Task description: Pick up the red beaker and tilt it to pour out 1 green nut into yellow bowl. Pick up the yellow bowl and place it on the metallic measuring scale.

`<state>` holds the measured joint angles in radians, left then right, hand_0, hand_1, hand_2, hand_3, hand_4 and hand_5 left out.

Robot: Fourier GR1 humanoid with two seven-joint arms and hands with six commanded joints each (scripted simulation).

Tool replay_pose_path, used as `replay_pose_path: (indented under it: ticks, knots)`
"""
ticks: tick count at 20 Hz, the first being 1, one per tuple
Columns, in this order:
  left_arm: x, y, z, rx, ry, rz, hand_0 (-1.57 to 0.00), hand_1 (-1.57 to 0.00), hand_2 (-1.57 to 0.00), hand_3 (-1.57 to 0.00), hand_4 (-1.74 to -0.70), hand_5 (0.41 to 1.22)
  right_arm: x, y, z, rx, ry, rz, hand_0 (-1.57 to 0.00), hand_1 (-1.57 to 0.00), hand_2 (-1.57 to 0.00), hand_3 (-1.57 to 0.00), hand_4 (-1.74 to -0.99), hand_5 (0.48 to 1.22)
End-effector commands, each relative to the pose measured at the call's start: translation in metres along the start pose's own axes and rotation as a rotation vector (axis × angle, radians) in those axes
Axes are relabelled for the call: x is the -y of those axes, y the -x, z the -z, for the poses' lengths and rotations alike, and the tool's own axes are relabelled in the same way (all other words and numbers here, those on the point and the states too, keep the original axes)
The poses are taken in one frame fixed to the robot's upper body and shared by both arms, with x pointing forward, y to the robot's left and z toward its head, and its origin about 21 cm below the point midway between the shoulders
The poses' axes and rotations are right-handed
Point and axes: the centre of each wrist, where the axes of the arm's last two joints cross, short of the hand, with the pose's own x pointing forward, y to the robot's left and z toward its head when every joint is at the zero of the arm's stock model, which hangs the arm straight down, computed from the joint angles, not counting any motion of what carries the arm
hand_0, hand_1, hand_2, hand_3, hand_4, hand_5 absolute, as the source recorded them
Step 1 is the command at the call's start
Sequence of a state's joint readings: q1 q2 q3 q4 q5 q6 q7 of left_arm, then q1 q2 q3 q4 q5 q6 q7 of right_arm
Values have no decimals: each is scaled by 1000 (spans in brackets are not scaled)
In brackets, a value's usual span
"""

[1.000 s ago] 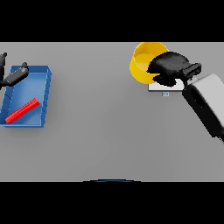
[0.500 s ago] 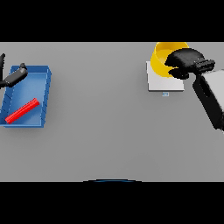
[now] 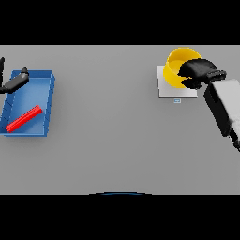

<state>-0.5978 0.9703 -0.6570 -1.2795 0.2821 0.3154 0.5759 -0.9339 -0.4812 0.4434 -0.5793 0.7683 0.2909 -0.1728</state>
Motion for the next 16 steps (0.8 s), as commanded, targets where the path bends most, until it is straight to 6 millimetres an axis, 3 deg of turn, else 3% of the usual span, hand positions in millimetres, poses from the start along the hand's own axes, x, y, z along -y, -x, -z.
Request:
replay_pose_path:
  ticks: [1,3,5,6,7,9,11,13,16]
  knots:
    - [0,-3,0,8,-4,-6,1,1,1,1,-805,728,0,-4,4,0,-1,0,-1571,-1475,-1567,-1510,-1727,1221]
    - [2,-1,2,9,1,-4,1,1,1,1,-806,734,-4,-1,5,23,-5,13,-1548,-1420,-1568,-1481,-1721,1221]
    - [2,-5,3,18,3,-1,1,1,1,1,-811,740,2,1,4,10,-21,33,-1536,-1411,-1569,-1165,-1728,1221]
    - [0,-6,3,10,1,1,1,1,1,1,-813,745,1,0,6,1,-28,50,-1543,-1443,-1496,-1022,-1659,1221]
    - [-1,-7,2,10,5,-5,1,1,1,1,-812,745,0,-3,8,-7,-38,61,-1525,-1350,-1348,-907,-1596,1134]
    - [5,-5,4,-2,10,-6,1,1,1,1,-815,744,-3,0,8,-1,-45,70,-975,-866,-954,-762,-1504,983]
    - [6,-7,8,-9,10,5,1,1,1,1,-809,742,-1,4,8,-7,-51,69,-624,-554,-694,-670,-1444,887]
    - [3,-5,9,-9,12,9,1,1,1,1,-806,738,2,4,9,-9,-64,71,-399,-354,-518,-604,-1410,821]
    - [3,-3,10,-1,16,-5,1,1,1,1,-811,737,0,2,10,17,-84,54,-204,-181,-336,-507,-1372,766]
